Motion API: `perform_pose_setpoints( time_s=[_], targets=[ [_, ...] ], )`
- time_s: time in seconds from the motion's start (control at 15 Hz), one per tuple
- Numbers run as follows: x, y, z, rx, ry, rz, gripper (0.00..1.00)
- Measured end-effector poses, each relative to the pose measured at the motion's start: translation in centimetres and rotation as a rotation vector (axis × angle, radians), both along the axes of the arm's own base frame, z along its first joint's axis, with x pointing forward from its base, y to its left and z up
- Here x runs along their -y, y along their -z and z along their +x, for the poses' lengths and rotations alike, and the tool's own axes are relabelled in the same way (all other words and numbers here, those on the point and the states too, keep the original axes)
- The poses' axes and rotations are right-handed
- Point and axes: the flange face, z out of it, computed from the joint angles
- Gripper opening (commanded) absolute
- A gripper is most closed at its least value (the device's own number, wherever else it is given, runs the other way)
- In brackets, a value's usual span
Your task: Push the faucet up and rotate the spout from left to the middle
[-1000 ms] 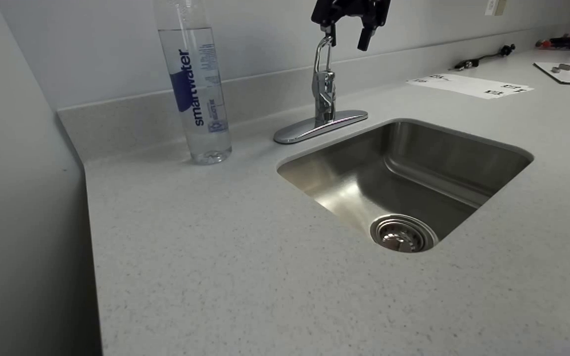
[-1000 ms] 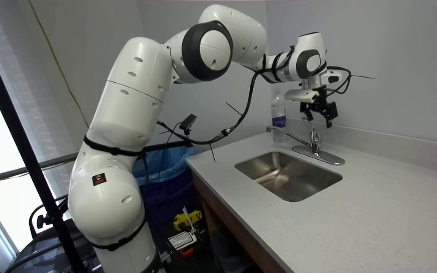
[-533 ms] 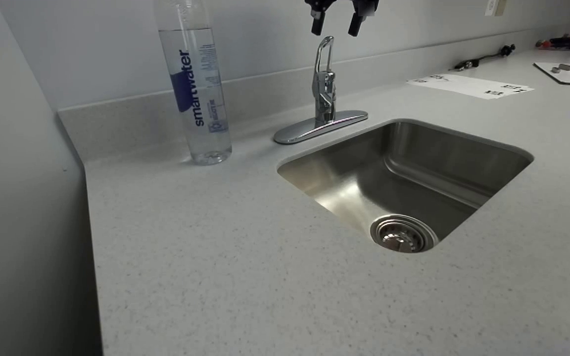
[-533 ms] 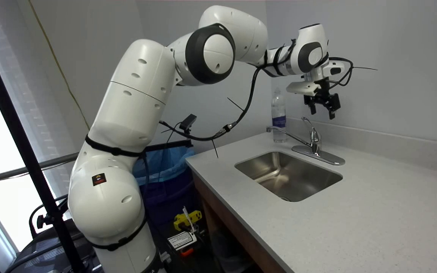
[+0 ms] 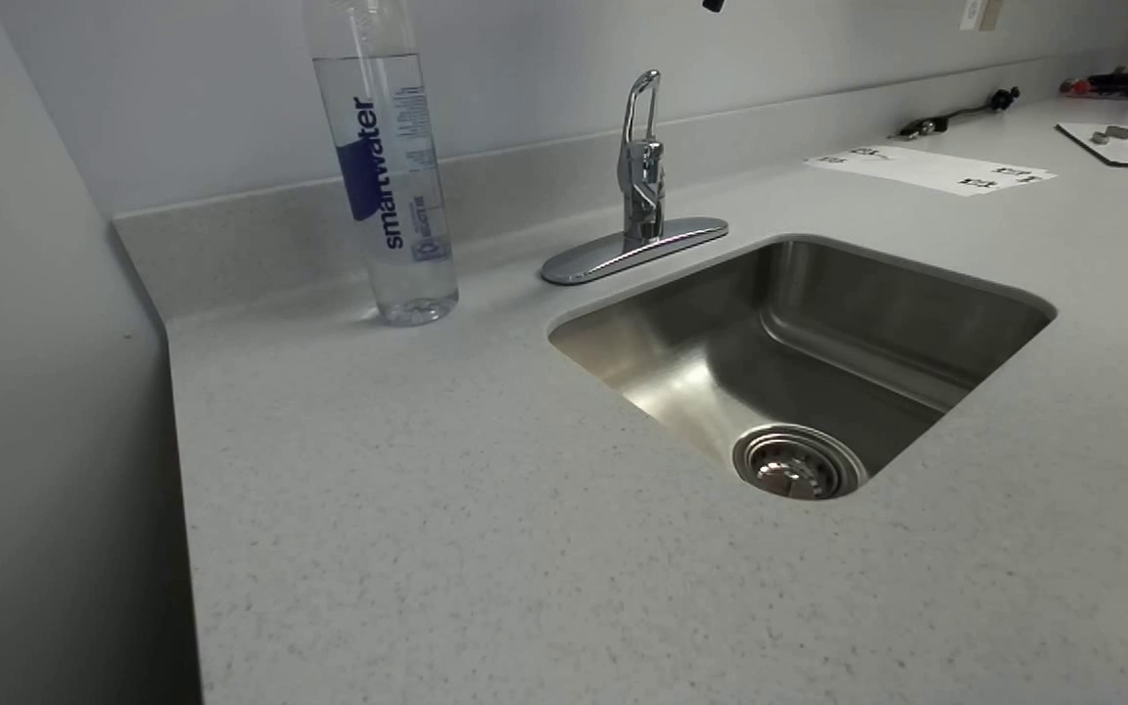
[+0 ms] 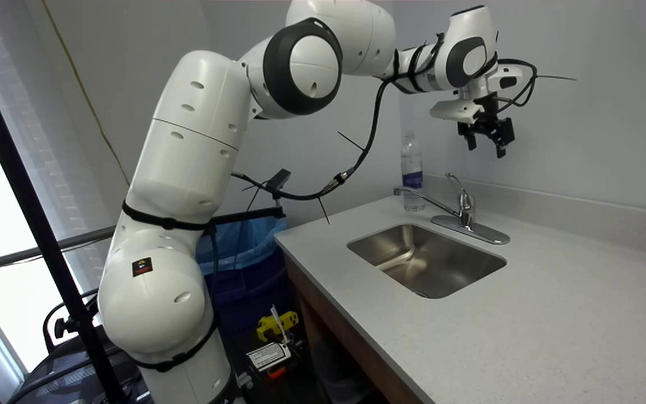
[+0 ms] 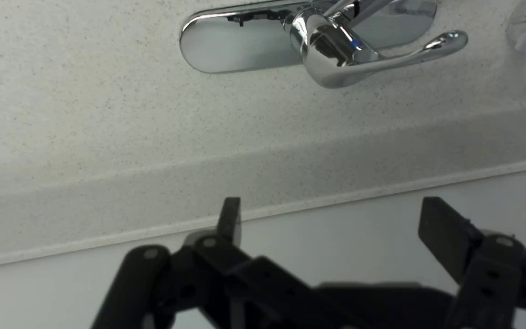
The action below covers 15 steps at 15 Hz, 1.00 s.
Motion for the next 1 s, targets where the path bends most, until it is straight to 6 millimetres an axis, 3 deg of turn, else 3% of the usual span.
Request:
perform_pose_setpoints(
  time_s=[0.2,0.4,0.73,1.0],
  targets=[
    [0.6,-1.9,-1.0,0.015,-0.021,0.013,1.00],
    [-0.1,-2.3,-2.3,0.008,-0.053,0.033,1.00],
    [-2.9,-1.2,-4.3,-0.016,-0.105,0.085,1.00],
    [-5.3,1.1,-5.4,-0.050,-0.135,0.115,1.00]
  ],
)
